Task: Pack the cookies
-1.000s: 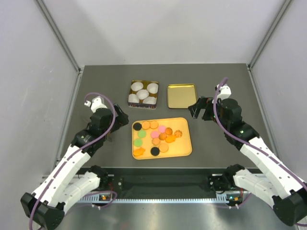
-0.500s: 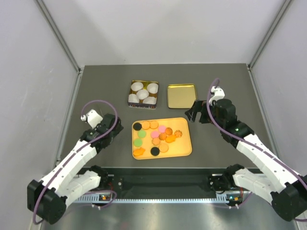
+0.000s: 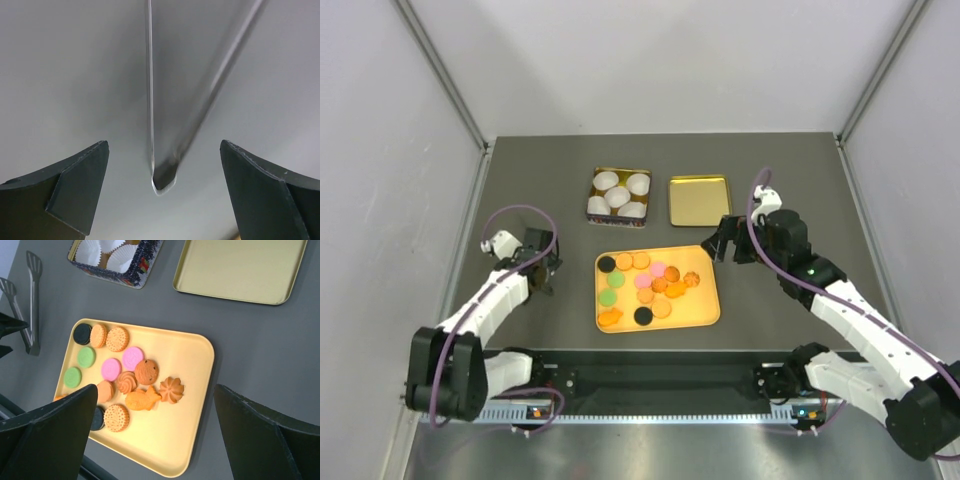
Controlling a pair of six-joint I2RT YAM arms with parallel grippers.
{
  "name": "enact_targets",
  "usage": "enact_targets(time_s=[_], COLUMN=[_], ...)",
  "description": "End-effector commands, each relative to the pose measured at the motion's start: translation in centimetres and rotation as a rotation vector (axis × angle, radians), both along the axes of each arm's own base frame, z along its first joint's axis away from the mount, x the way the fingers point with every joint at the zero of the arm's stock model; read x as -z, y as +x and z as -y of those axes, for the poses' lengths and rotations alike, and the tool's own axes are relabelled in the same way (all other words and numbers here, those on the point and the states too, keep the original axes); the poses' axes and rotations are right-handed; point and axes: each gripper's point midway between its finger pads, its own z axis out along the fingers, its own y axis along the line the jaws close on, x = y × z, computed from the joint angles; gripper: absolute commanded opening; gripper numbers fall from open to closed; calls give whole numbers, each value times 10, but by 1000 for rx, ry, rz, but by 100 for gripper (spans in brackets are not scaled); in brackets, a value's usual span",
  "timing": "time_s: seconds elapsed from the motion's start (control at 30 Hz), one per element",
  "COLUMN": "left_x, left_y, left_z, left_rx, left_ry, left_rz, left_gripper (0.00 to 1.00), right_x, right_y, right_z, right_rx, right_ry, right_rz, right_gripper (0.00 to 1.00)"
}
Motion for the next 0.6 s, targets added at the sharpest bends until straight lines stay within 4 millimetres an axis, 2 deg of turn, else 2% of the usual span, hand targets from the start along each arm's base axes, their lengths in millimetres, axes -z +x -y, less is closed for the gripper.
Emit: enact_targets(time_s=[0.0,0.03,0.2,0.43,0.57], left_x=[-3,5,11,23,31], left_y=[36,41,55,47,46], left_z=[5,8,-2,-24,-25], left_rx=[66,116,118,61,83], left_ry=[-47,-42,13,52,57], left_rz=[76,41,-55,-130,-170], left_gripper=[97,97,97,95,94], right_x=[-19,-20,-25,-29,-28], right_y=[3,2,-3,-6,-7], right_z=[-5,-5,-4,-1,-1], right_rx=[-21,-26,-31,-25,-25], right_ry=[50,52,62,66,67], right_rz=[59,61,83,101,97], right_gripper=[100,100,100,100,100])
